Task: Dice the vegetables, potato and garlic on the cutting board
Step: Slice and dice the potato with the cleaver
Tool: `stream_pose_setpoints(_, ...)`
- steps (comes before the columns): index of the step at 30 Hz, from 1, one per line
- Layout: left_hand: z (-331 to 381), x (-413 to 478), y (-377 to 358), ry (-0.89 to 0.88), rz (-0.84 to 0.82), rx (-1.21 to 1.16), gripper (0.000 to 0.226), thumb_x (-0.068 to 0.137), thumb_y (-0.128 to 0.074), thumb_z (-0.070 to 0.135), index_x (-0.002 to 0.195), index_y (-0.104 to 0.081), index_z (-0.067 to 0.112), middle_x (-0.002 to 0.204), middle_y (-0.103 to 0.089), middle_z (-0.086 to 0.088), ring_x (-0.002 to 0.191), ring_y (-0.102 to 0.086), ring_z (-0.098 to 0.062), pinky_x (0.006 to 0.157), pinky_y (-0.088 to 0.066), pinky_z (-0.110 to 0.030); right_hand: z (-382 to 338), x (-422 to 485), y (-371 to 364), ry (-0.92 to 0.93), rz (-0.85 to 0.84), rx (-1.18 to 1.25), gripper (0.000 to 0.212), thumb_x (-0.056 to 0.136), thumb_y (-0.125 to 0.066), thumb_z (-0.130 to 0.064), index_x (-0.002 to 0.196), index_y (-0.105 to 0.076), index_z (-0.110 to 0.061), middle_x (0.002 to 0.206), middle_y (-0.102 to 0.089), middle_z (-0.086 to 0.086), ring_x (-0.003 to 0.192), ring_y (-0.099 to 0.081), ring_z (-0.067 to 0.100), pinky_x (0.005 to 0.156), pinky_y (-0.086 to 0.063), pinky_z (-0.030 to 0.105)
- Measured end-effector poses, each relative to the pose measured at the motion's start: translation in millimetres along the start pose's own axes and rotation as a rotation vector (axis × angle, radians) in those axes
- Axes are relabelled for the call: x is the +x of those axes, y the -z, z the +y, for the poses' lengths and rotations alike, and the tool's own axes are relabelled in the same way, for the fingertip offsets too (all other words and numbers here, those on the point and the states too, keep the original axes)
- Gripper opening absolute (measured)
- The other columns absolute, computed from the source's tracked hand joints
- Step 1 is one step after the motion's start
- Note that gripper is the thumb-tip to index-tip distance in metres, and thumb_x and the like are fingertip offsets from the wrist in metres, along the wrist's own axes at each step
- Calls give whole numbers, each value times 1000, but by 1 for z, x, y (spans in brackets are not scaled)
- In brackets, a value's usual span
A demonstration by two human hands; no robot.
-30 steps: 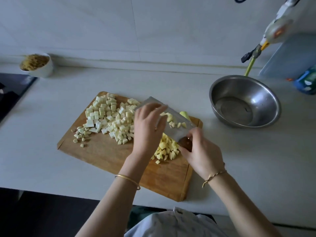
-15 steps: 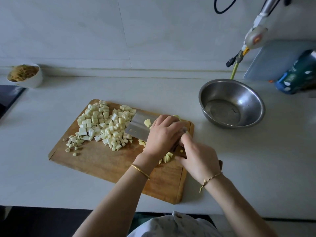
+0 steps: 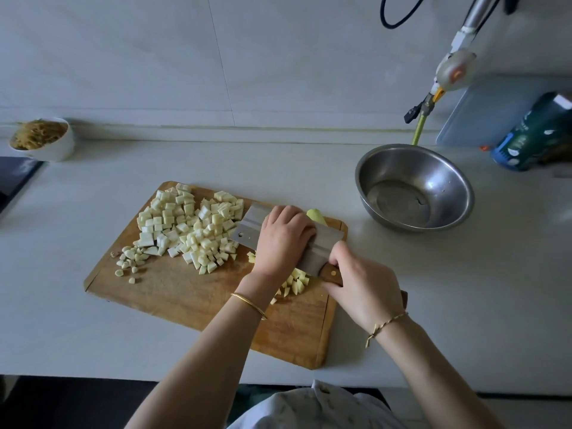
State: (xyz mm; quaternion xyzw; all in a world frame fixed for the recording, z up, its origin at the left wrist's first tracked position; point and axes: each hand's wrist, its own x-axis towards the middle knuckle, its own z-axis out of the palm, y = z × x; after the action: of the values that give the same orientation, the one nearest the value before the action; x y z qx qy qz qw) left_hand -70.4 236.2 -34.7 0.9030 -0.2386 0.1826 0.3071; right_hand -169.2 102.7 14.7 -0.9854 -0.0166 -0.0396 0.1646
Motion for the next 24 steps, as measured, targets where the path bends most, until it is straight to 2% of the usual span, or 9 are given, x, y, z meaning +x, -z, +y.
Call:
stream_pose_setpoints(2,-2,-1,1,42,-18,-5,24,88,-49,25,78,-64,8,88,-61,-6,84,-54,-27,73,-48,-36,1,0,0,-23,-29,-12,33,84,-68,-35,103,-47,-18,76,-56,-4,77,-62,27,56,-30,28)
stream_pose_setpoints(6,-8,-4,-2,128,-25,1,9,86,-63,9,80,-61,4,90,-58,-10,86,-53,-29,72,-47,-36,5,0,-1,-34,-20,-40,33,85,-67,-37,103,-45,-18,81,-63,-3,77,-63,26,56,-31,27)
stream_pose_setpoints(12,-23,-12,-5,229,-22,23,8,91,-58,10,86,-60,4,95,-56,-9,91,-48,-29,77,-45,-38,13,0,1,-94,-39,-80,32,87,-65,-38,101,-42,-20,82,-62,-3,78,-62,26,55,-33,28)
stream_pose_setpoints(18,-28,-26,-13,363,-18,15,9,95,-51,8,92,-57,1,100,-53,-11,95,-43,-26,82,-40,-32,23,1,3,-148,-45,-143,30,88,-62,-35,101,-40,-20,85,-63,-2,80,-61,27,55,-33,28)
stream_pose_setpoints(22,-34,-31,-14,423,-35,-13,12,97,-48,10,96,-57,2,101,-52,-8,94,-36,-17,80,-27,-18,31,-1,8,-210,-28,-136,30,87,-64,-34,97,-39,-21,73,-51,-4,77,-61,30,55,-32,29)
stream_pose_setpoints(24,-36,-32,-12,432,-35,-12,12,95,-51,11,96,-60,4,102,-56,-6,96,-40,-17,80,-28,-19,35,-1,10,-254,-2,-82,30,85,-66,-33,97,-42,-20,69,-47,-5,75,-59,31,55,-31,29)
